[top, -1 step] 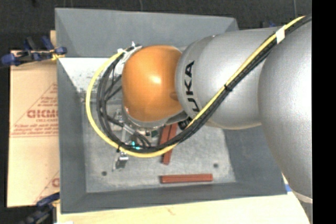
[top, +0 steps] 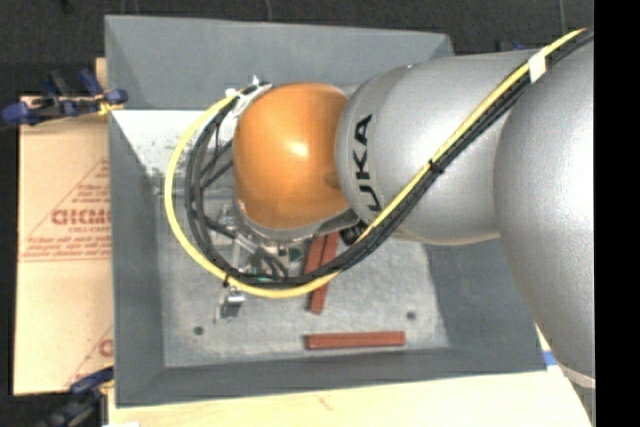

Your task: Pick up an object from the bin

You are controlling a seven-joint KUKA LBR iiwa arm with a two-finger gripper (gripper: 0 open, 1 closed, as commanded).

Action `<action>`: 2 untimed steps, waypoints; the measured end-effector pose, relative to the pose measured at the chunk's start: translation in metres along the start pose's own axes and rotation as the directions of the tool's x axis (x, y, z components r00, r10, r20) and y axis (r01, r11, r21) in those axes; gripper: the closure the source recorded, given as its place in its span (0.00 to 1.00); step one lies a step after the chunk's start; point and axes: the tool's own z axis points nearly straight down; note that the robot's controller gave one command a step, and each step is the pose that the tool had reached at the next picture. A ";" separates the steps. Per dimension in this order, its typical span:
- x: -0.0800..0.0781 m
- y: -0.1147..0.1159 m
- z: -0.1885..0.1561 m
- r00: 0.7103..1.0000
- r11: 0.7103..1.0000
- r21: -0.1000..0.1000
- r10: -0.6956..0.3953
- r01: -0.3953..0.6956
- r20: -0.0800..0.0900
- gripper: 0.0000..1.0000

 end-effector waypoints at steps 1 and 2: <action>-0.049 -0.027 0.022 1.000 1.000 0.002 -0.022 0.022 0.004 0.00; -0.062 -0.053 0.076 0.995 0.995 0.003 -0.104 0.104 0.008 0.00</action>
Offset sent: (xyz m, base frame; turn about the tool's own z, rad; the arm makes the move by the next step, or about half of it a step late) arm 0.0632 -0.0710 -0.1186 -0.1621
